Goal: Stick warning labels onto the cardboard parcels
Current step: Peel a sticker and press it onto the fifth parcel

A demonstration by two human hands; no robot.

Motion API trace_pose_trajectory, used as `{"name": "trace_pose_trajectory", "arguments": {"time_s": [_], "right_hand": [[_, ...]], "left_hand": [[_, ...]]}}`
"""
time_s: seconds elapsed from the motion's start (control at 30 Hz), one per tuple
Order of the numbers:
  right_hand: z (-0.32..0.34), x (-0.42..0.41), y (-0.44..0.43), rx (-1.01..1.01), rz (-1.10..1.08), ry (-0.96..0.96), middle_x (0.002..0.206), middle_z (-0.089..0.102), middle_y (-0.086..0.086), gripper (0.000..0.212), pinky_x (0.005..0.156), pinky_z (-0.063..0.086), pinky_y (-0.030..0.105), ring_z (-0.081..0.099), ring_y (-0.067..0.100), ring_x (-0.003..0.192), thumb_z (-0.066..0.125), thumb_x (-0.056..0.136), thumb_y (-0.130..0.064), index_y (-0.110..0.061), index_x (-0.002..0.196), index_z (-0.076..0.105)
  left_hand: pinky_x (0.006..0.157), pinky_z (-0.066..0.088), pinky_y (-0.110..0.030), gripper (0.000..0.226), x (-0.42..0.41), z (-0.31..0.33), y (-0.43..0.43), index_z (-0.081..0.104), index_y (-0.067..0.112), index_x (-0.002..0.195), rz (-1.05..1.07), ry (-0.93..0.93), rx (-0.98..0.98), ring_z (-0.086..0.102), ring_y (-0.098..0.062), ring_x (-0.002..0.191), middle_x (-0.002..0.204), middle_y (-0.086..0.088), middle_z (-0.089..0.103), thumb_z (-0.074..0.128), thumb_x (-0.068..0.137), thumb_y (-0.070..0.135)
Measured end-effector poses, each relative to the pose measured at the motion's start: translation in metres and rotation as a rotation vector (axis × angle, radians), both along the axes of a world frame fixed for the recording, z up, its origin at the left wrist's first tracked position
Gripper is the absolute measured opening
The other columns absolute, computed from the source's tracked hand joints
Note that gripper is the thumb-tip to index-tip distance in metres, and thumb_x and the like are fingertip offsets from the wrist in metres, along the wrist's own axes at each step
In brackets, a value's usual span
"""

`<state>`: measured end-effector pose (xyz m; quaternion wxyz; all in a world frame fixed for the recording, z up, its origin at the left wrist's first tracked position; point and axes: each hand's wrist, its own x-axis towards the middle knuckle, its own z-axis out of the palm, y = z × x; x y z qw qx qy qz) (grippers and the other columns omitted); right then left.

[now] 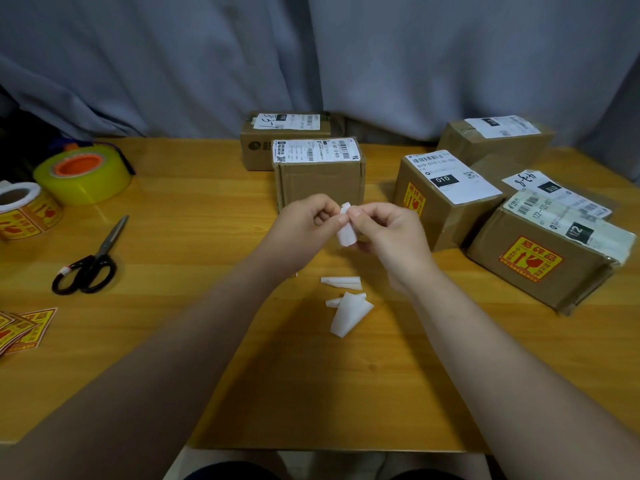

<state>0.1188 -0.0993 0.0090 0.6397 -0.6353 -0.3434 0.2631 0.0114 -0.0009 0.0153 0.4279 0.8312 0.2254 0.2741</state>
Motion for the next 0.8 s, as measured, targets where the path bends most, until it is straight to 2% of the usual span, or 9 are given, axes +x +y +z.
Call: {"name": "trace_pose_trajectory", "arguments": {"time_s": [0.1,0.2,0.3,0.37,0.47,0.57,0.67,0.8], "right_hand": [[-0.0006,0.0007,-0.0009,-0.032,0.099,0.174,0.091,0.071,0.016,0.030,0.071,0.059,0.029,0.069,0.026,0.091,0.059,0.091,-0.029,-0.001,0.092,0.070],[-0.0008,-0.0006,-0.0049,0.026,0.158,0.305,0.090,0.071,0.015,0.042,0.077,0.059,0.031,0.069,0.023,0.089,0.059,0.078,-0.042,-0.004,0.091,0.070],[-0.0039,-0.0012,-0.0069,0.042,0.111,0.180,0.089,0.070,0.015,0.021,0.077,0.059,0.034,0.067,0.023,0.089,0.068,0.081,-0.019,0.000,0.089,0.069],[-0.0035,-0.0017,-0.0066,0.037,0.062,0.134,0.084,0.069,0.015,0.012,0.076,0.058,0.035,0.067,0.024,0.085,0.068,0.083,-0.009,0.003,0.087,0.068],[0.0014,-0.0018,-0.0065,0.043,0.060,0.139,0.080,0.069,0.011,0.013,0.076,0.057,0.035,0.067,0.022,0.082,0.064,0.086,-0.008,0.004,0.089,0.066],[0.0047,-0.0006,-0.0065,0.038,0.083,0.155,0.080,0.068,0.011,0.012,0.077,0.057,0.035,0.066,0.021,0.083,0.062,0.088,-0.009,0.003,0.090,0.065],[0.0053,-0.0017,-0.0068,0.074,0.123,0.236,0.068,0.067,0.001,0.014,0.078,0.055,0.036,0.065,0.020,0.080,0.061,0.089,-0.013,0.000,0.090,0.067],[0.0002,-0.0067,-0.0076,0.087,0.051,0.096,0.079,0.070,0.010,0.018,0.073,0.055,0.029,0.065,0.020,0.079,0.067,0.085,-0.015,0.001,0.091,0.069]], "left_hand": [[0.061,0.048,-0.020,0.010,0.0011,0.0022,-0.0014,0.057,0.012,0.086,-0.006,-0.019,-0.096,0.055,-0.003,0.062,0.074,-0.002,0.062,0.054,0.094,0.018],[0.059,0.049,-0.018,0.014,0.0045,0.0018,-0.0030,0.052,0.016,0.084,0.049,-0.084,-0.191,0.058,0.000,0.055,0.069,0.001,0.062,0.047,0.097,0.017],[0.057,0.048,-0.018,0.013,0.0055,0.0004,-0.0025,0.051,0.016,0.086,0.098,-0.153,-0.298,0.060,-0.003,0.056,0.069,-0.002,0.063,0.045,0.098,0.017],[0.057,0.048,-0.018,0.011,0.0045,0.0008,-0.0043,0.054,0.014,0.090,0.077,-0.180,-0.367,0.060,-0.003,0.057,0.069,-0.001,0.063,0.048,0.097,0.021],[0.062,0.050,-0.018,0.015,0.0029,0.0016,-0.0058,0.060,0.007,0.097,0.009,-0.146,-0.427,0.061,-0.003,0.062,0.070,0.002,0.065,0.058,0.091,0.021],[0.066,0.051,-0.020,0.010,0.0002,0.0020,-0.0021,0.066,0.010,0.086,-0.044,-0.120,-0.453,0.060,-0.005,0.065,0.067,0.004,0.066,0.061,0.089,0.019],[0.068,0.048,-0.023,0.018,-0.0016,0.0035,-0.0016,0.066,0.012,0.076,-0.078,-0.124,-0.485,0.057,-0.007,0.066,0.068,0.002,0.064,0.058,0.091,0.019],[0.065,0.049,-0.020,0.022,-0.0018,0.0043,-0.0051,0.063,0.012,0.074,-0.066,-0.100,-0.467,0.057,-0.004,0.062,0.065,0.004,0.062,0.054,0.093,0.017]]}}
